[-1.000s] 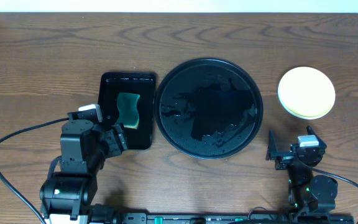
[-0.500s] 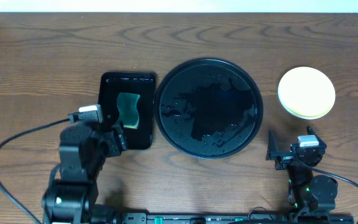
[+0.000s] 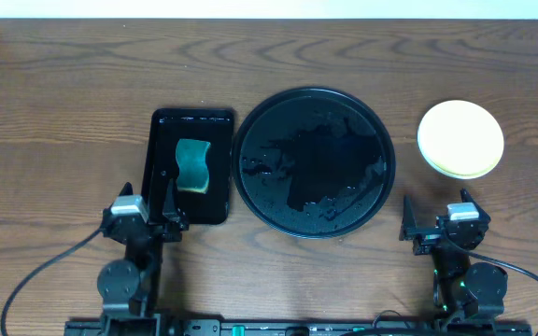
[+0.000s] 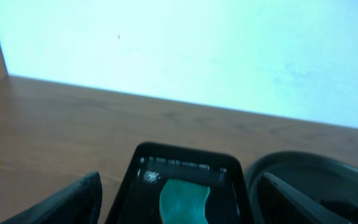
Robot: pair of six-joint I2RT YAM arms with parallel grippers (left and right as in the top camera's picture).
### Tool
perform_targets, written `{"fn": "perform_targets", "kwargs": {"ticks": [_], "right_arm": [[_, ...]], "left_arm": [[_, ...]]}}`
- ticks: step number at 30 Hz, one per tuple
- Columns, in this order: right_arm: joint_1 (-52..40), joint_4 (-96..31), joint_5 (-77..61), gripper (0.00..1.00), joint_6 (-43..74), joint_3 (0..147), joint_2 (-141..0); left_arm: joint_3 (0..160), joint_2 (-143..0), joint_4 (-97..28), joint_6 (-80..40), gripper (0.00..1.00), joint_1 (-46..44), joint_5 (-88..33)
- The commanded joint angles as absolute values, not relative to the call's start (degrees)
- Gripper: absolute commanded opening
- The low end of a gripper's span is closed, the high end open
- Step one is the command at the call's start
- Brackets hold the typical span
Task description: Clean dirty plates on tray and stack at the side
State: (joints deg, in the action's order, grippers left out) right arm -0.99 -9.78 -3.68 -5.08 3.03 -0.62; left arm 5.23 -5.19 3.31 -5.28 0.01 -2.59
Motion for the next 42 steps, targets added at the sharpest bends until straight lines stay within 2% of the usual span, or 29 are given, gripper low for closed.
{"fn": "perform_targets", "kwargs": {"ticks": [1,7,12,42], "right_arm": [[-1.58,-9.82,-4.12,0.99,-5.87,2.83,-0.27],[-1.58,-9.82,-4.12,0.99,-5.87,2.83,-0.27],[-1.58,-9.82,-4.12,0.99,-5.87,2.83,-0.27],[-1.58,-9.82,-4.12,0.99,-5.87,2.83,-0.27]], "left_arm": [[1.26,-1.39,7.51,-4.03,0.80,0.64,-1.87],[0.23,-0.05,6.11,1.04,0.80,0.69,-1.87],[0.23,-0.08,-3.92,0.21,0.80,0.69,-2.04],[0.23,-0.30,-3.92,0.19,0.80,0.69,-2.09]]}}
